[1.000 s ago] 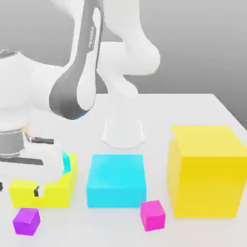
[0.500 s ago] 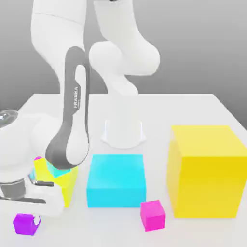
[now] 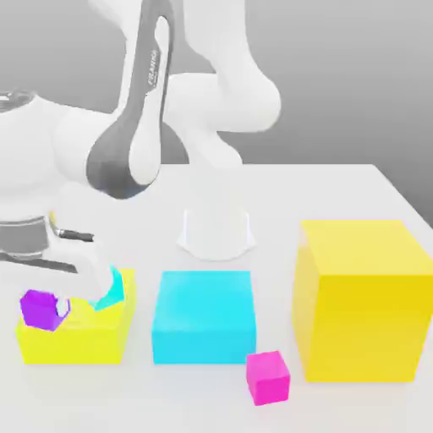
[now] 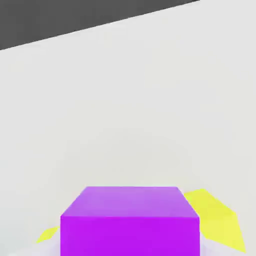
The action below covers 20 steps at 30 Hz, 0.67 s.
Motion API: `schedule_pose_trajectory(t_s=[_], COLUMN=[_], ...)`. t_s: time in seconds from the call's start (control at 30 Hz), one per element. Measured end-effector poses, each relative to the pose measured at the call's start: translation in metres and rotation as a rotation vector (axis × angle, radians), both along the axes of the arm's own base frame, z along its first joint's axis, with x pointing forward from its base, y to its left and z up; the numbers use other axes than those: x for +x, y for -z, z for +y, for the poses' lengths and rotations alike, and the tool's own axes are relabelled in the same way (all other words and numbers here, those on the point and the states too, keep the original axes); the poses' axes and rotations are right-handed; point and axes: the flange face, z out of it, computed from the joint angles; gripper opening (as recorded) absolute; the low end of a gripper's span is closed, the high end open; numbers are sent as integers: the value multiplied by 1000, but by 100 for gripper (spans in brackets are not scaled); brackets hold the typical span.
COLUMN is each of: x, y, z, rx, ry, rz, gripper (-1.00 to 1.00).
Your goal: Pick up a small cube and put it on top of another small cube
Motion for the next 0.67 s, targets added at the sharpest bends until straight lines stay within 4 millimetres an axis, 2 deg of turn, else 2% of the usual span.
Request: schedule_pose_trajectory(t_s=[0.2, 0.37, 0.43, 0.53, 0.57, 0.67], x=[-42, -77, -80, -81, -82, -82], y=[-34, -51, -37, -5, 6, 6], z=[20, 38, 41, 41, 42, 42], rx=[5, 19, 22, 22, 21, 21], ry=[127, 229, 242, 246, 246, 246], rz=[-5, -12, -13, -13, -13, -13], gripper=[-100, -100, -100, -100, 100, 100])
